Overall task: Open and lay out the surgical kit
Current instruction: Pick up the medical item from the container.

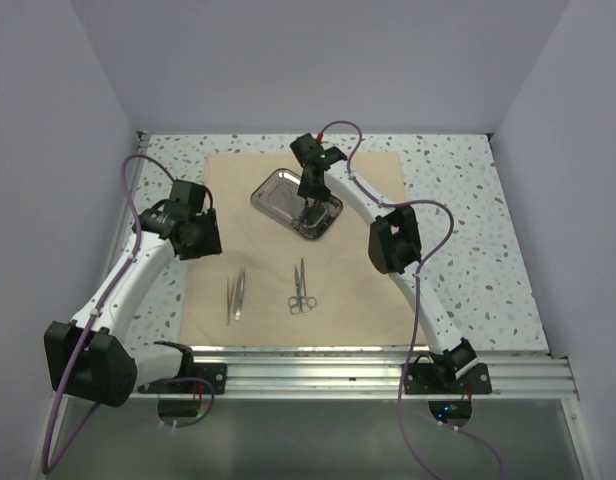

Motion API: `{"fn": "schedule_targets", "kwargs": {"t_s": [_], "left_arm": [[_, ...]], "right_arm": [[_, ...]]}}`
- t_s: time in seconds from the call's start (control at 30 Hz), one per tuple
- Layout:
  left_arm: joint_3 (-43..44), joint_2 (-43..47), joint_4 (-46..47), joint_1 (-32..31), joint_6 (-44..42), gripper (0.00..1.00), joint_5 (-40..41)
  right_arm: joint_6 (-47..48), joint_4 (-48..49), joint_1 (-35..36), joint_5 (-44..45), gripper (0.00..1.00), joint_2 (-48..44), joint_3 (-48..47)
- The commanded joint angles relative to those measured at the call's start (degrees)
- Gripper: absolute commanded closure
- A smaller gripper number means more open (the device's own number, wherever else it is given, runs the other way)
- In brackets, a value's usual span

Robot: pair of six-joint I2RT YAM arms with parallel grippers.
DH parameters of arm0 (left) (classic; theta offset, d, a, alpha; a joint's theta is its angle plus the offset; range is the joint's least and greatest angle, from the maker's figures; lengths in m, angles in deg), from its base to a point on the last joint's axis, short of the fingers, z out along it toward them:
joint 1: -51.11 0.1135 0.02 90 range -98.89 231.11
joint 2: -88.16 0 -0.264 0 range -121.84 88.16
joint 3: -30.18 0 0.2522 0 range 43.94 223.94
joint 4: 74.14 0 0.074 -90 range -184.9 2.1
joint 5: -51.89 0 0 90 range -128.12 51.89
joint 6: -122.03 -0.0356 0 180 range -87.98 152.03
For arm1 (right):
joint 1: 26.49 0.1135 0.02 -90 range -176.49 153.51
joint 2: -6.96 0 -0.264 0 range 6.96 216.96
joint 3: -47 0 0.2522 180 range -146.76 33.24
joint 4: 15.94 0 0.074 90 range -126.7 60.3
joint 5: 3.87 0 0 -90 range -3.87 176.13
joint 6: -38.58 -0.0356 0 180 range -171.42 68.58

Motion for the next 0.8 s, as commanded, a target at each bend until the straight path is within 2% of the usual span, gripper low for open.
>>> {"fn": "schedule_targets", "kwargs": {"t_s": [0.0, 0.3, 0.4, 0.5, 0.77], "left_arm": [[0.2, 0.6, -0.3, 0.3, -1.8, 0.47, 1.3], [1.2, -0.6, -0.1, 1.0, -3.6, 0.46, 1.2], [1.2, -1.2, 0.3, 1.3, -4.1, 0.46, 1.2], [1.2, -1.8, 0.6, 1.8, -4.7, 0.46, 1.4], [2.0, -4.0, 1.4, 3.4, -6.0, 0.46, 1.0]], "right_arm": [[-1.6, -0.7, -0.2, 1.3, 0.57, 1.5, -0.5], [-2.9, -2.1, -1.5, 2.2, 0.59, 4.3, -2.7], [-2.5, -2.5, -1.8, 1.8, 0.62, 6.0, -4.8], [-2.4, -2.8, -1.9, 0.8, 0.76, 7.3, -5.8], [-1.2, -4.4, -2.1, -0.6, 1.00, 9.3, -6.7]]}}
